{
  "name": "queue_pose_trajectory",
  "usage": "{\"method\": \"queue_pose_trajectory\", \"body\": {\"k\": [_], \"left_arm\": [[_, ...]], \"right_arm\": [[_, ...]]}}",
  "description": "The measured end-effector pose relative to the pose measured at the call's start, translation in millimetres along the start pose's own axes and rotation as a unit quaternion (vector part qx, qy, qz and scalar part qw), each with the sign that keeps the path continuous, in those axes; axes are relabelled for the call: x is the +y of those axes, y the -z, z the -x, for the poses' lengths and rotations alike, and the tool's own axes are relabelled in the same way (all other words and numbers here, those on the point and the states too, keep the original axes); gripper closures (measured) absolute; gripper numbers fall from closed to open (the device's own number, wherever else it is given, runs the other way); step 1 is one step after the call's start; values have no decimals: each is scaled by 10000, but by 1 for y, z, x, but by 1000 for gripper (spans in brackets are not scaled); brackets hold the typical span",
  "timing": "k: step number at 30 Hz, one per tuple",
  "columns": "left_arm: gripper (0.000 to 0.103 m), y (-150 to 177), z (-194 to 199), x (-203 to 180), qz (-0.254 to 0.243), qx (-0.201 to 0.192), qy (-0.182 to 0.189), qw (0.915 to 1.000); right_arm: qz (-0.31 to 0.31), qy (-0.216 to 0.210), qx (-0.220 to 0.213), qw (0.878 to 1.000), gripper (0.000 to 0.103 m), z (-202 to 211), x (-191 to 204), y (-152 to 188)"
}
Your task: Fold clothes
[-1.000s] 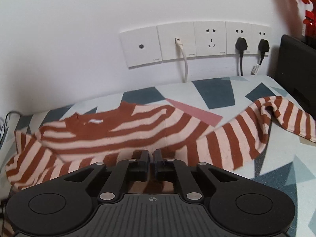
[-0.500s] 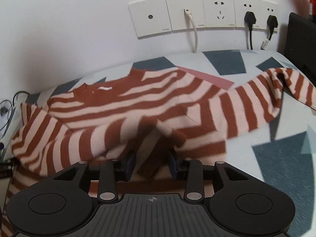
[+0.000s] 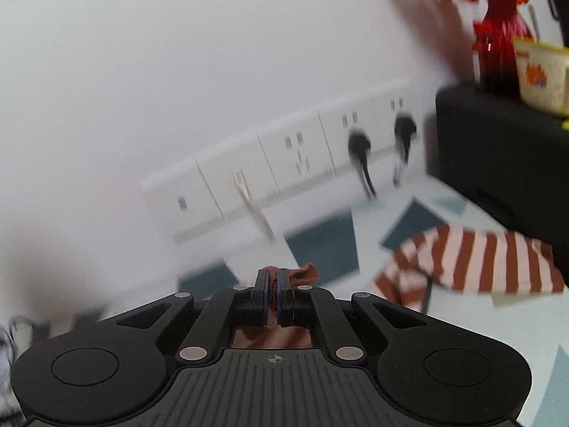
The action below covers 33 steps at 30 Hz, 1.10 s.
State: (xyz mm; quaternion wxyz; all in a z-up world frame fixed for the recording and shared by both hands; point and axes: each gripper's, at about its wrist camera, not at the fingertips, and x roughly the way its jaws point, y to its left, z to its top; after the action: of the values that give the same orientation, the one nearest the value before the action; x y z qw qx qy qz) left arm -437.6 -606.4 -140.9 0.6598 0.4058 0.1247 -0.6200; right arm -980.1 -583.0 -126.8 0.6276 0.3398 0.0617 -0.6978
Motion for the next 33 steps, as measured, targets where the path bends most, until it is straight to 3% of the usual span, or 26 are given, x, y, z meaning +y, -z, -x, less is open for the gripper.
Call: {"method": "queue_pose_trajectory", "body": {"k": [2,6,11,12,14,18,21,22,23,26,29,30,33], "left_arm": [[15,-2,0,-2,-111,-24,-42,9999],[15,-3,1,-9,-378,-136,-171,9990],[19,-2,3,2,144,-222,-218,9994],[20,-2,4,7,295,-249,-257,9989],[20,0,6,15,590,-298,-335,9973],[20,4,3,20,650,-166,-434,9968],[21,7,5,19,520,-227,-431,9975],[24,8,7,24,680,-232,-313,9969],[32,8,9,29,841,-237,-195,9960],[36,11,12,34,997,-221,-89,9947],[35,16,19,9,1,-541,-389,9978],[35,18,22,1,-307,-697,-391,9963],[36,19,26,-7,-546,-920,-48,9942]], "right_arm": [[-40,87,225,9997,99,-8,-7,13],[-754,194,522,9956,99,-12,-33,34],[-1217,231,738,9895,98,-16,-51,45],[-1248,227,780,9889,95,-17,-52,44],[-1351,210,795,9874,74,-19,-52,43],[-1377,97,918,9862,68,-24,-46,48],[-1195,112,1094,9867,71,-31,-37,59],[-1094,129,1118,9876,91,-32,-33,61],[-958,129,1064,9896,98,-31,-28,60],[-514,132,957,9940,95,-23,-11,47],[278,735,1377,9874,79,-31,17,31],[618,634,1348,9869,77,-34,33,25],[1227,-119,1265,9843,73,-47,83,14]]}}
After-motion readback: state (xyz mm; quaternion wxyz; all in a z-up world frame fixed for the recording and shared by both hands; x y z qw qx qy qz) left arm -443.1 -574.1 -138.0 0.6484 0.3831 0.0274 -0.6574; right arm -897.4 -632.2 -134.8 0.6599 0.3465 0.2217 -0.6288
